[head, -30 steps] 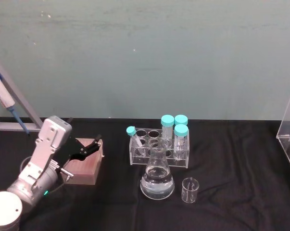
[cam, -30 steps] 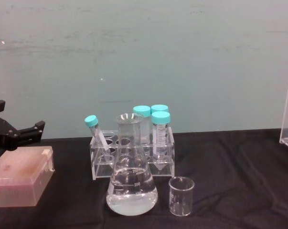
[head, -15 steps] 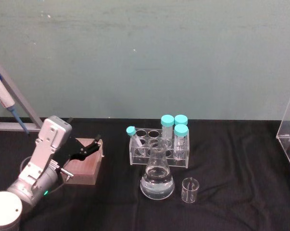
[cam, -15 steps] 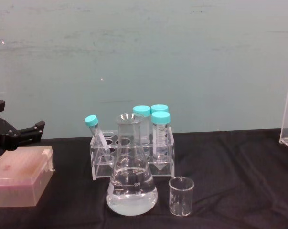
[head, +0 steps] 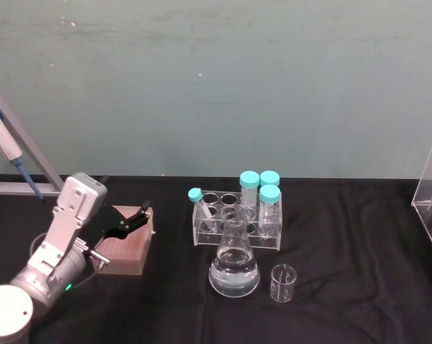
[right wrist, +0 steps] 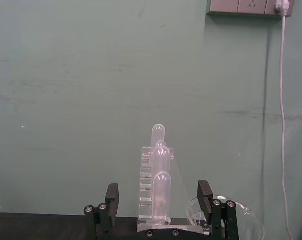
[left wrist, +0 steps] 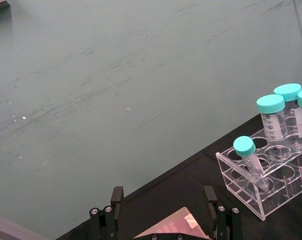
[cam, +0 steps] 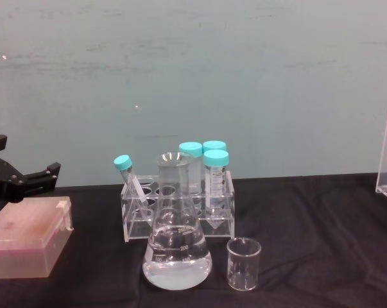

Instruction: Place the experimental apparatus aside using one hand.

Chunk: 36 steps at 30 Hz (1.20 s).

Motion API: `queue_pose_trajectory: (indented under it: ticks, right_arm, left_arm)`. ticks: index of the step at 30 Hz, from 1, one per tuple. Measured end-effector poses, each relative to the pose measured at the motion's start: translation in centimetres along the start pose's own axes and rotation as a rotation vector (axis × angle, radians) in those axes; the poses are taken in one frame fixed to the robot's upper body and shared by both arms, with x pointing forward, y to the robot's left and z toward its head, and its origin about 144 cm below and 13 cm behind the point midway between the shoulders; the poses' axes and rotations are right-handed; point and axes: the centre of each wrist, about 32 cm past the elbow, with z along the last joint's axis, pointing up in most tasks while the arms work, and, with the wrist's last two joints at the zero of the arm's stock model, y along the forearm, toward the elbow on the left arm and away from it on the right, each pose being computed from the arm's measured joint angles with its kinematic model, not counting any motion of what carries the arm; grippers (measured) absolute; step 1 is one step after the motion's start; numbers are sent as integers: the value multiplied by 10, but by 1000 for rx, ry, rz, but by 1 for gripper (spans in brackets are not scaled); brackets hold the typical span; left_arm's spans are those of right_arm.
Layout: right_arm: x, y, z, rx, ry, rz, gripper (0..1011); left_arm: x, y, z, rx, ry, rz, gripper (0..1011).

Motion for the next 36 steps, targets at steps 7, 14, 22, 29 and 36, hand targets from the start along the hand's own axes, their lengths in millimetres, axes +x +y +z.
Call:
queue_pose_trajectory:
  ticks: [7,14,22,29,36]
  right_arm:
    - [-2,-2,4,30,-27,-6,1002]
    - [-2,-3,9,84,-61,1,1002]
    - [-3,-3,16,195,-134,51,1000]
    - [-4,-2,21,263,-164,118,1000]
    - [-5,3,25,315,-156,246,1000]
  left_arm:
    - [0,0,0,0,0,0,1000]
    - [0,0,0,0,0,0,1000]
    - [0,0,0,0,0,0,1000]
    - [0,0,0,0,0,0,1000]
    - [0,0,0,0,0,0,1000]
